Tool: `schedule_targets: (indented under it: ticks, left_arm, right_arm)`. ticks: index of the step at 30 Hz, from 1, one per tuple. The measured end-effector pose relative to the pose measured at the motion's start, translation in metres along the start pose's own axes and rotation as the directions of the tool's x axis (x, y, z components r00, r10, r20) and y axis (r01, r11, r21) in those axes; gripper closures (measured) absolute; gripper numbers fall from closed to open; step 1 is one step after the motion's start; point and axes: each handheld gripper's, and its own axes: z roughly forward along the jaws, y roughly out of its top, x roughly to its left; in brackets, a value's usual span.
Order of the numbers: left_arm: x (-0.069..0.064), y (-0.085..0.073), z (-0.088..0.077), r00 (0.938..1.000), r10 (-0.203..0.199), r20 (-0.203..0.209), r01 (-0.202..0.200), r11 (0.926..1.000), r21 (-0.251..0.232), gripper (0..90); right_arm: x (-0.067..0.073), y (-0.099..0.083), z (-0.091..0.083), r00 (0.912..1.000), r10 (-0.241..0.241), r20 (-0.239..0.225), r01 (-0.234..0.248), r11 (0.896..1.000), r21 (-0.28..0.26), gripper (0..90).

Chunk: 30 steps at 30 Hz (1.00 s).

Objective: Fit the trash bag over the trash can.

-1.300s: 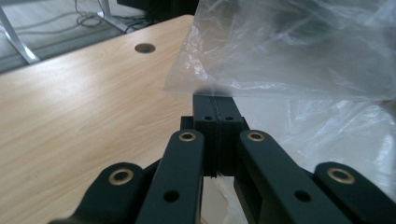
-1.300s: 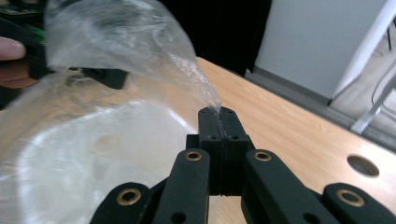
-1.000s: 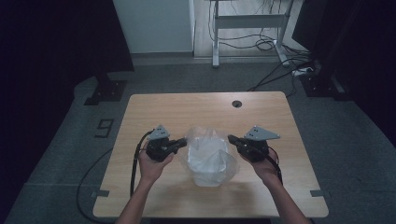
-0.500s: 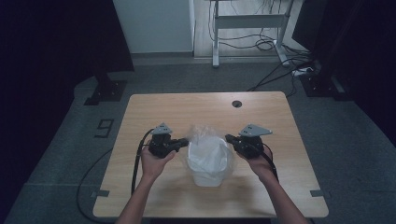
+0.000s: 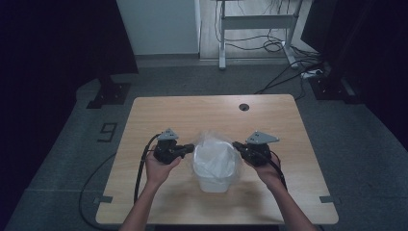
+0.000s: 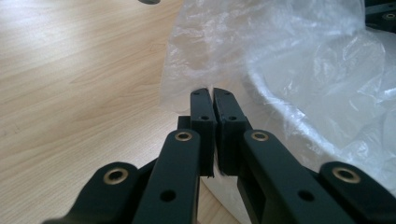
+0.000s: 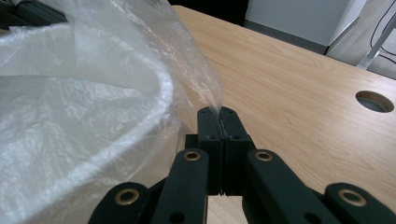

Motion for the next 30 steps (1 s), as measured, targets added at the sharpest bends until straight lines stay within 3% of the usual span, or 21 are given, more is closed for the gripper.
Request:
schedule_targets:
  ticks: [10,22,27,30]
  left_arm:
    - [-0.002,-0.008,0.000,0.9986,0.049,-0.018,-0.050,0.9978,-0.043,89.5]
    - [-0.002,-0.017,0.001,0.9945,0.098,-0.035,-0.102,0.9890,-0.108,89.8]
    - [0.001,-0.022,0.004,0.9955,0.088,-0.033,-0.092,0.9879,-0.125,89.9]
    - [0.003,-0.023,0.007,0.9975,0.066,-0.025,-0.068,0.9917,-0.109,89.9]
  right_arm:
    - [-0.002,-0.005,-0.004,1.0000,-0.003,-0.007,0.003,1.000,-0.023,88.3]
    - [-0.002,-0.006,-0.006,0.9998,-0.013,-0.015,0.012,0.999,-0.052,88.5]
    - [-0.002,-0.008,-0.004,0.9998,-0.012,-0.019,0.011,0.998,-0.056,88.4]
    - [-0.001,-0.010,-0.003,0.9998,-0.009,-0.018,0.008,0.999,-0.052,88.4]
